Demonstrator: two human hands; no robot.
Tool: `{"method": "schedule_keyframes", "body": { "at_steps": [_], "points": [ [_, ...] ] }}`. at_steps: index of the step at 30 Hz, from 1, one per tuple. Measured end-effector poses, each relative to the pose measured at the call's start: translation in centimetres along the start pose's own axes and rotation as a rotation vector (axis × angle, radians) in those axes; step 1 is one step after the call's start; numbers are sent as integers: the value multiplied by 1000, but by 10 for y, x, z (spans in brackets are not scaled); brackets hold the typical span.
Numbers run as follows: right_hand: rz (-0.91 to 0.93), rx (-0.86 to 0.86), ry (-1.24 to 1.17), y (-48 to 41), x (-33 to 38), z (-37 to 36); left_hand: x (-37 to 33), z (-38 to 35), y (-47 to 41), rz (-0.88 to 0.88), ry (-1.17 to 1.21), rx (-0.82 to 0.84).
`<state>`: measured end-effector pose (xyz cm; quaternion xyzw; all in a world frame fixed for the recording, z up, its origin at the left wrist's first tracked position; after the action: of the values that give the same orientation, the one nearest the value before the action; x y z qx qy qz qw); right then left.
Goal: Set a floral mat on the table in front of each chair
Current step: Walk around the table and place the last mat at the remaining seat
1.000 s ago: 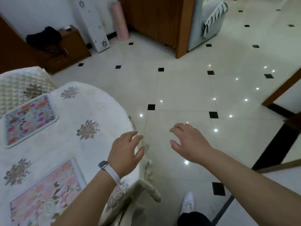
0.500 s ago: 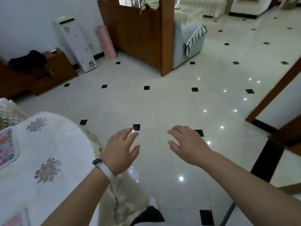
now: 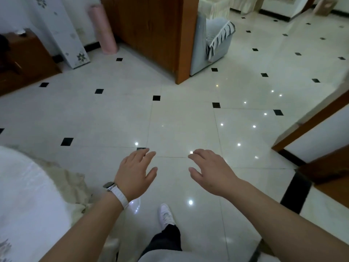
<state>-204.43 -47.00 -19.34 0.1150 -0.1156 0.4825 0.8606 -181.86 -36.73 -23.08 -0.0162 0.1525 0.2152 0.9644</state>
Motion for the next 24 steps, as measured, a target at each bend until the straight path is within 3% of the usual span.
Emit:
{"method": "schedule_keyframes", "body": {
  "at_steps": [12, 24],
  "points": [
    [103, -50, 74, -209, -37, 68, 53, 59, -171, 40, 11, -125],
    [367, -2, 21, -421, -79, 80, 132, 79, -284, 342, -75, -187]
  ]
}}
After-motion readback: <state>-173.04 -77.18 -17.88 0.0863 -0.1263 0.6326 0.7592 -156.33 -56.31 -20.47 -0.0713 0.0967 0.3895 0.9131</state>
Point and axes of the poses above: each hand's wrist, its own y-axis away from the middle knuckle, its own z-axis out of the back of the hand, x = y × z, the point moved 2 cm from there along -y, towards the middle knuckle, and after that the axes turned 14 degrees about z, right-handed, at the moved point
